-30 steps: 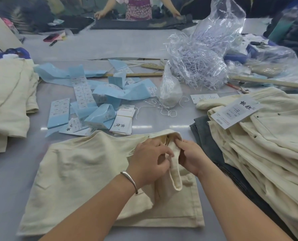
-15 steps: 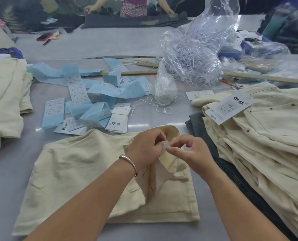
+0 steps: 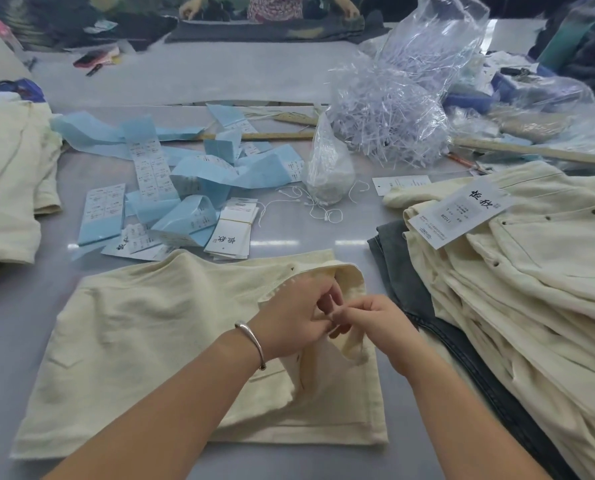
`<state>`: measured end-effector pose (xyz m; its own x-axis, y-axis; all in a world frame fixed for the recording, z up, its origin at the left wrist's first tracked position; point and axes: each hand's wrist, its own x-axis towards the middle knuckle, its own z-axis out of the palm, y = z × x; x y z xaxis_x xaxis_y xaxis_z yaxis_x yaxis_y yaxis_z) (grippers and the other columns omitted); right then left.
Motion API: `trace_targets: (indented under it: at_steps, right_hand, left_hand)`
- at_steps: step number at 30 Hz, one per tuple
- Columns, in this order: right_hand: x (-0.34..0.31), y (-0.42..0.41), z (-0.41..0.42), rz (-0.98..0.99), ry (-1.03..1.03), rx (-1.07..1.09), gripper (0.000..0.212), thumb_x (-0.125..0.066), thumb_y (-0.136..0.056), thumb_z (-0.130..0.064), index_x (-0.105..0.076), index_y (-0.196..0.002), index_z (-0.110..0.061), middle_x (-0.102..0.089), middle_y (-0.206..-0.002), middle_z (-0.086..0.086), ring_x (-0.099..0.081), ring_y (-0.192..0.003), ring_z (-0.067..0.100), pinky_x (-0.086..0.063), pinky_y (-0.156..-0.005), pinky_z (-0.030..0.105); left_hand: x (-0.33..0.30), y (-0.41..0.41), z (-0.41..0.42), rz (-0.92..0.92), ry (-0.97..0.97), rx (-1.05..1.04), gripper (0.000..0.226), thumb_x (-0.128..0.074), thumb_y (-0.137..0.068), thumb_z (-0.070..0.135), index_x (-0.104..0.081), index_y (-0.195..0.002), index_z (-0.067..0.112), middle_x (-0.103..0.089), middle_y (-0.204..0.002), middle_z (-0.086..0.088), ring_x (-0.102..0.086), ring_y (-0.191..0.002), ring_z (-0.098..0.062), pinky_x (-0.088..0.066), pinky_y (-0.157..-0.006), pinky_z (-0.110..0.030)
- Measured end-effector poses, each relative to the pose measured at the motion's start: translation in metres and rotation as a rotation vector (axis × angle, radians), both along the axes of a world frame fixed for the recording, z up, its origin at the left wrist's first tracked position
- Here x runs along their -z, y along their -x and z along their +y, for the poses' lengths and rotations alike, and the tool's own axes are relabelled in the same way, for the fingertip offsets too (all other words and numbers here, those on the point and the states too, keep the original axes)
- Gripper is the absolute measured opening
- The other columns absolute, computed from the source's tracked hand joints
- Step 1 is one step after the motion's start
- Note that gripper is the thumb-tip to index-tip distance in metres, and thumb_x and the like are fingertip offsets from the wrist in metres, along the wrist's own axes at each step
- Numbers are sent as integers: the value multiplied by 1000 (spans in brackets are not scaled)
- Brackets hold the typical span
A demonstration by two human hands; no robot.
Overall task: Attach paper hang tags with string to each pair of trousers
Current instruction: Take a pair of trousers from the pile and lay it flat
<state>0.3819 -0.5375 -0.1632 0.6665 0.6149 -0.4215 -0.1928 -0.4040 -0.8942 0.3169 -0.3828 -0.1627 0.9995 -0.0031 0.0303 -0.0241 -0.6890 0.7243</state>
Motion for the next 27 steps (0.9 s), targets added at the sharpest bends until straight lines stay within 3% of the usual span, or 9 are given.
trace_targets:
  at_steps: [4,7,9,14,18,20,27]
  right_hand:
    - [17,-5,-13,4,17,64,14,-62,-82,-1,-72,-74,4,-68,-64,12,-58,-61,10,-44,-66,26]
    - [30,-4,-22,15,-62,239,15,-63,-83,4,-71,-70,4,-64,-63,12,-57,-61,16,-43,-66,28]
    - [37,-4,-27,27,-111,314,9,-65,-80,8,-71,-75,4,-64,-65,14,-57,-62,19,-46,-64,24]
    - [45,-2,-34,62,-269,268,49,-63,-79,12,-68,-115,-22,-66,-66,20,-62,-62,18,-53,-72,21]
    - [46,2,-33,47,-297,222,27,-64,-82,7,-76,-93,-14,-74,-81,18,-68,-72,20,-55,-69,22]
    - [46,4,-34,21,-304,223,22,-64,-82,8,-75,-87,-11,-73,-79,19,-68,-70,19,-55,-66,21]
    - [53,12,-36,-72,-268,224,24,-59,-78,20,-67,-88,0,-73,-77,16,-69,-71,18,-54,-66,23]
  left_hand:
    - [17,2,-10,112,-123,-37,43,-77,-71,33,-55,-108,27,-59,-90,16,-51,-90,-6,-42,-86,-31]
    - [27,9,-24,89,-246,-189,43,-70,-68,51,-51,-100,30,-55,-89,17,-49,-92,-8,-38,-93,-34]
    - [33,16,-36,12,-365,-260,39,-65,-68,57,-50,-91,29,-52,-90,13,-49,-94,-14,-37,-88,-34]
    - [44,21,-57,-245,-375,-352,22,-69,-64,37,-61,-80,26,-55,-85,7,-56,-89,-19,-40,-77,-32]
    - [48,18,-56,-292,-363,-384,19,-71,-60,26,-60,-76,25,-55,-81,8,-56,-85,-19,-39,-76,-34]
    - [49,16,-56,-328,-367,-363,19,-70,-60,24,-59,-75,24,-57,-79,8,-57,-84,-19,-40,-77,-35]
    - [62,25,-47,-528,-335,-349,20,-75,-61,9,-66,-74,21,-66,-82,11,-63,-85,-15,-42,-82,-35]
